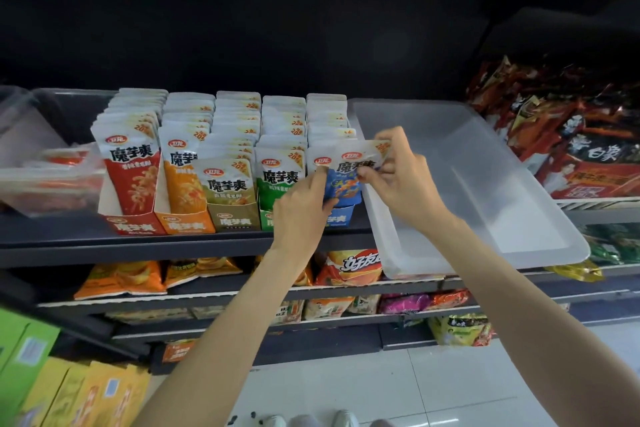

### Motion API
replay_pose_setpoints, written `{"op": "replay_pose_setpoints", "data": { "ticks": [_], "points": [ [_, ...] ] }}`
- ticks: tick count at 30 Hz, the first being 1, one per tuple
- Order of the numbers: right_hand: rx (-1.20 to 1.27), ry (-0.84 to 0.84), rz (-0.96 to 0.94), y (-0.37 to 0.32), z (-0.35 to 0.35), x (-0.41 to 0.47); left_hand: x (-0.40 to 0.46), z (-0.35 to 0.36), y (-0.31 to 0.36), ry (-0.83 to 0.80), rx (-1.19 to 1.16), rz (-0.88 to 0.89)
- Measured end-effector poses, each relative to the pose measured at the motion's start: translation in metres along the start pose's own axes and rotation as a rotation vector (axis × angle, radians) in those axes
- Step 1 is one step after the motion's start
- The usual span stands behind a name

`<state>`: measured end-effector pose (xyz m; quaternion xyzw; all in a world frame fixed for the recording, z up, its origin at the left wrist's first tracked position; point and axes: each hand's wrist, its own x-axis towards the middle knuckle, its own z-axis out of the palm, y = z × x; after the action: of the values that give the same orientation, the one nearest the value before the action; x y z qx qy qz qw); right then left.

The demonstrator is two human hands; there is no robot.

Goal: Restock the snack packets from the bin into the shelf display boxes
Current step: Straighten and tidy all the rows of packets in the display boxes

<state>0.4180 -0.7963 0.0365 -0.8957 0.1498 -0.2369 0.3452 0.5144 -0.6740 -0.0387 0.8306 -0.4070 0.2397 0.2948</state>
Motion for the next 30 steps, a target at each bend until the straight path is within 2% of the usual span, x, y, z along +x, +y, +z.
{"op": "replay_pose_setpoints", "data": {
  "ticks": [5, 13, 21, 26, 30],
  "points": [
    [0.055, -0.050, 0.005, -0.005, 0.000, 0.003, 0.000, -0.003, -0.006, 0.061, 0.050, 0.037],
    [0.063, -0.071, -0.009, -0.004, 0.003, 0.005, -0.003, 0.002, -0.012, 0.108, 0.008, 0.049],
    [-0.112, -0.099, -0.043, 0.001, 0.001, 0.016, -0.003, 0.005, -0.007, -0.065, -0.143, -0.066],
    [-0.176, -0.159, -0.050, -0.001, 0.008, 0.021, -0.002, -0.027, -0.013, 0.070, -0.207, -0.065],
    [-0.340, -0.233, -0.058, 0.002, 0.025, 0.018, 0.002, -0.030, -0.017, 0.071, -0.144, -0.045]
  ]
}}
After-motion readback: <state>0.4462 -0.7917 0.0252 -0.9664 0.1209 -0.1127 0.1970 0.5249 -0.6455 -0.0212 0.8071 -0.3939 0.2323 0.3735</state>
